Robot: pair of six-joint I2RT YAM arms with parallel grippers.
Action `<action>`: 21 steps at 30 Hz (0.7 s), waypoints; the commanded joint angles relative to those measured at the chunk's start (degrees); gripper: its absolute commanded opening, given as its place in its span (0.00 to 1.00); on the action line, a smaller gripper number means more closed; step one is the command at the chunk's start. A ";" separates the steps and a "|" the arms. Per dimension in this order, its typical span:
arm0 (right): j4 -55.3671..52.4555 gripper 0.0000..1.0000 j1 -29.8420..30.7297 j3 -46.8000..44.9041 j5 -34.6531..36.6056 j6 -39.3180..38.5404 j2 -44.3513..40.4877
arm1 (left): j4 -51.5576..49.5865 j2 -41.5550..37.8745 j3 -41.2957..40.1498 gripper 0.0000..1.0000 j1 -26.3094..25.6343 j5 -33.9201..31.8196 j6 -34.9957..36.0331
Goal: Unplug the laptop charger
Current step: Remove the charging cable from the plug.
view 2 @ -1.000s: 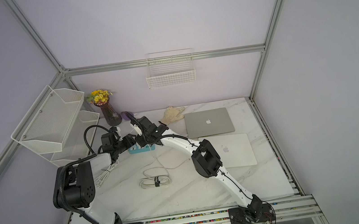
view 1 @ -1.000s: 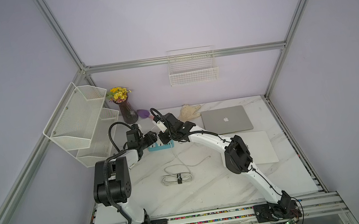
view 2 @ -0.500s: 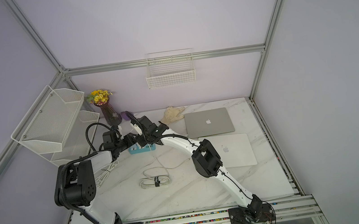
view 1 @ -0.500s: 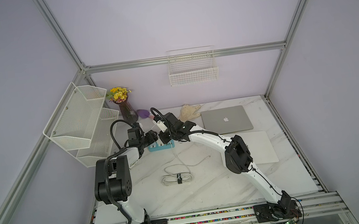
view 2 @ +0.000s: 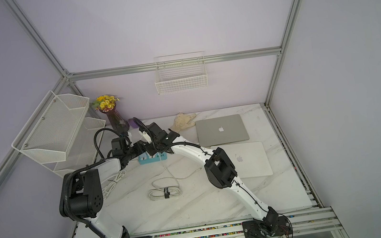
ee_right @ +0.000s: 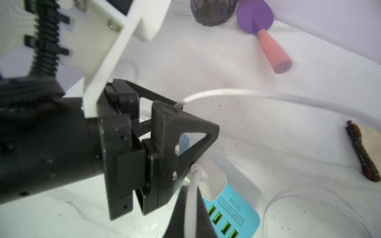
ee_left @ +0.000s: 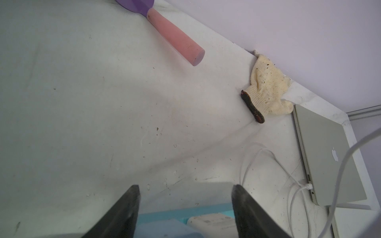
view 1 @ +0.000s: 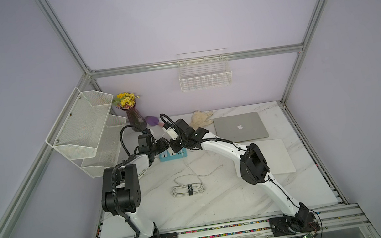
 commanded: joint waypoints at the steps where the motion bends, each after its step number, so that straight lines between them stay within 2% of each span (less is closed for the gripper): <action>1: 4.14 0.00 0.44 0.89 -1.41 -1.89 -7.18 | -8.35 2.96 -0.47 0.70 -0.96 -3.23 3.07; 9: 6.55 0.00 0.39 -5.55 0.66 -1.74 -9.82 | -9.14 2.63 -0.20 0.69 -2.21 -4.55 3.97; 12: 9.16 0.00 0.44 -9.92 1.62 -2.20 -12.06 | -6.79 1.15 -1.98 0.69 -2.22 -4.23 4.05; 19: 9.00 0.00 0.38 -11.35 1.64 -2.28 -13.69 | -5.58 -1.05 -2.84 0.69 -2.21 -3.50 4.50; 21: 10.41 0.00 0.29 -14.64 2.79 -2.83 -16.11 | -3.71 -3.14 -4.95 0.69 -2.26 -3.07 4.31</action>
